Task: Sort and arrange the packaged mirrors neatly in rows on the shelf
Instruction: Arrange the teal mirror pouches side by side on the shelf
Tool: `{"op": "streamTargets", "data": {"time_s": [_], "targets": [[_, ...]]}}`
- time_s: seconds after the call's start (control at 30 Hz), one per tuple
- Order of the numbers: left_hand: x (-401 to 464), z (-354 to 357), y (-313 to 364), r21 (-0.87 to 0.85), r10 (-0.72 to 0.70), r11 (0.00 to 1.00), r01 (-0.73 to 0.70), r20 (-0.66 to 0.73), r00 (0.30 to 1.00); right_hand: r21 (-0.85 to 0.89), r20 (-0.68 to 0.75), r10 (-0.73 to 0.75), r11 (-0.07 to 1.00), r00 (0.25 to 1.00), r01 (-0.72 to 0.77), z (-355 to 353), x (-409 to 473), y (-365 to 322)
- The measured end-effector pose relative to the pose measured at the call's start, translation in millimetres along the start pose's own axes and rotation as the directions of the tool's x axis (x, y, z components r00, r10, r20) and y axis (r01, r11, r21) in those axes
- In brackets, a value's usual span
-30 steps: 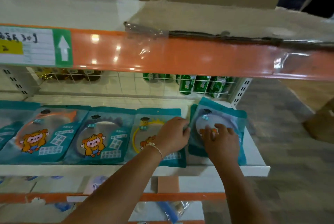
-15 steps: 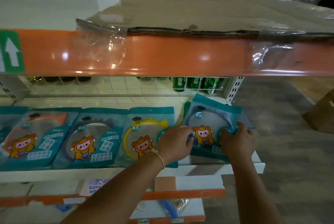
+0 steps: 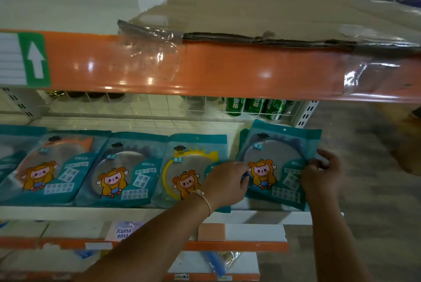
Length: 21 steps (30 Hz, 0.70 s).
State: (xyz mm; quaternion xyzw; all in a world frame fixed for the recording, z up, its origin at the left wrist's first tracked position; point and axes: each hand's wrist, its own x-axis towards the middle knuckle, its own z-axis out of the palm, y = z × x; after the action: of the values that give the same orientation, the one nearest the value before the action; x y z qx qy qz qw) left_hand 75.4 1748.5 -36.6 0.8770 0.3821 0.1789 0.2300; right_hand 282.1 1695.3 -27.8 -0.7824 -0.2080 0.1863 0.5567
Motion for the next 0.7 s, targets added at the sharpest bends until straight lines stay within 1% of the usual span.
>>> {"op": "streamTargets", "data": {"time_s": [0.07,0.13,0.2,0.23,0.27,0.3,0.37,0.4,0.43,0.47,0.53,0.6,0.67,0.7], "targets": [[0.4,-3.0,0.2,-0.051,-0.003,0.999,0.002,-0.023,1.000,0.051,-0.009,-0.023,0.998,1.000,0.023,-3.9,-2.3,-7.4],[0.2,-9.2,2.4,-0.106,-0.016,0.994,0.006,-0.092,0.996,0.088,-0.005,-0.084,0.993,0.996,0.084,-9.6,-6.4,-14.6],[0.2,-19.8,6.6,-0.203,-0.093,0.977,0.059,-0.164,0.982,0.136,0.006,-0.133,0.982,0.991,0.131,-15.1,-10.9,-21.2],[0.6,-25.7,7.6,-0.276,-0.170,0.954,0.121,-0.161,0.972,0.171,0.013,-0.157,0.973,0.988,0.152,-17.5,-13.4,-24.0],[1.4,-32.0,8.1,-0.380,-0.250,0.906,0.188,-0.120,0.961,0.212,0.021,-0.186,0.961,0.982,0.177,-19.2,-17.0,-27.6],[2.7,-38.9,8.0,-0.506,-0.311,0.827,0.243,-0.052,0.949,0.238,0.024,-0.221,0.949,0.975,0.209,-20.0,-20.4,-30.1],[2.6,-48.8,3.6,-0.749,-0.355,0.597,0.288,0.075,0.932,0.259,0.019,-0.287,0.927,0.958,0.272,-19.6,-28.9,-34.7],[1.0,-52.7,0.5,-0.817,-0.377,0.489,0.306,0.118,0.919,0.270,0.024,-0.317,0.915,0.948,0.299,-18.0,-33.8,-36.0],[-1.5,-55.8,-3.7,-0.846,-0.394,0.434,0.310,0.132,0.910,0.287,0.035,-0.340,0.904,0.940,0.317,-15.9,-38.4,-36.1],[-5.0,-57.5,-9.0,-0.859,-0.403,0.413,0.303,0.126,0.906,0.313,0.055,-0.345,0.897,0.937,0.312,-12.6,-43.9,-36.9],[-14.5,-60.3,-19.7,-0.876,-0.439,0.398,0.271,0.077,0.895,0.374,0.110,-0.312,0.893,0.944,0.252,-4.2,-55.9,-40.2],[-23.5,-65.9,-29.8,-0.861,-0.487,0.447,0.244,-0.006,0.873,0.406,0.182,-0.290,0.893,0.939,0.197,5.8,-68.5,-47.5],[-34.3,-73.4,-39.9,-0.827,-0.496,0.519,0.217,-0.084,0.864,0.408,0.299,-0.289,0.900,0.909,0.152,15.5,-79.7,-54.7],[-40.7,-78.5,-43.6,-0.821,-0.493,0.535,0.198,-0.113,0.863,0.400,0.371,-0.279,0.909,0.886,0.119,20.9,-85.4,-57.9]]}}
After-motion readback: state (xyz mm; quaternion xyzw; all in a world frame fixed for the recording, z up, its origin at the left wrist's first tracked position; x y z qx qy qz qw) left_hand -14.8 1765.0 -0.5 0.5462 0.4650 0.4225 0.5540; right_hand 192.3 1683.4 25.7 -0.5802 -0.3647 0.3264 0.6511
